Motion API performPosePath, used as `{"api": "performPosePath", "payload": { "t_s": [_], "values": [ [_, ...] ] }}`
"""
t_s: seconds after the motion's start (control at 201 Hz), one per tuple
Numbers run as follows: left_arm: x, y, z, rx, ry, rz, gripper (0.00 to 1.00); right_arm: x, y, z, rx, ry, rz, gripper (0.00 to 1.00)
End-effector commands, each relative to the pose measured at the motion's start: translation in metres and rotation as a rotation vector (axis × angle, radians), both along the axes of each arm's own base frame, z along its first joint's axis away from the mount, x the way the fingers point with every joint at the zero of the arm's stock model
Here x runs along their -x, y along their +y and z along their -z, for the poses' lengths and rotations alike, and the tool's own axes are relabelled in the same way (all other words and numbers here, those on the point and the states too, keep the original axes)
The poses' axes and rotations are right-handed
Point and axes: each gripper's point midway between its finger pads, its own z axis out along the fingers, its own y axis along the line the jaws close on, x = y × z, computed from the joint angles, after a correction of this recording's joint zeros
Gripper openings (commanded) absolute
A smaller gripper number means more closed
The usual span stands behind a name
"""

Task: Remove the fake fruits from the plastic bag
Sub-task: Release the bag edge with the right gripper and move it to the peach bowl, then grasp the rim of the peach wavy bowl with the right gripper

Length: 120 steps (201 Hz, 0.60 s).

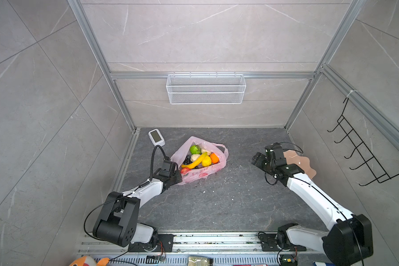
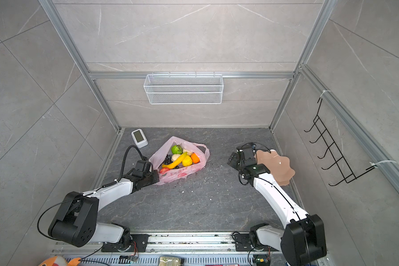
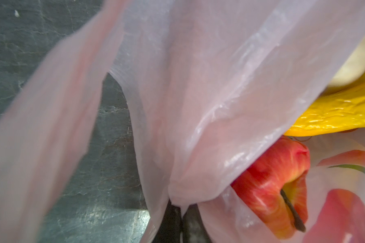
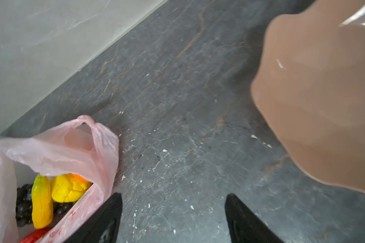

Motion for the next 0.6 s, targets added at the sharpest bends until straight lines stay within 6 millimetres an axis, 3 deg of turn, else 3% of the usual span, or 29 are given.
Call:
{"api": "performPosePath", "payload": {
  "t_s": [0.0,0.174,0.314,0.453,0.592],
  "values": [
    [-0.008,-0.007,-0.012,0.015,-0.026,0.021,0.00,0.024,-0.044,0.016,-0.028,0.075,0.196,0.79],
    [-0.007,-0.008,-0.013,0.017,-0.026,0.025,0.00,0.046,-0.106,0.032,-0.078,0.126,0.421,0.78],
    [-0.006,-0.006,-0.015,0.009,-0.027,0.020,0.00,0.066,-0.143,0.048,-0.165,0.144,0.567,0.76],
    [-0.006,-0.005,-0.016,0.011,-0.031,0.018,0.00,0.076,-0.161,0.062,-0.223,0.157,0.648,0.74],
    [-0.006,-0.006,-0.015,0.008,-0.028,0.020,0.00,0.082,-0.166,0.084,-0.295,0.179,0.704,0.72]
  ]
}}
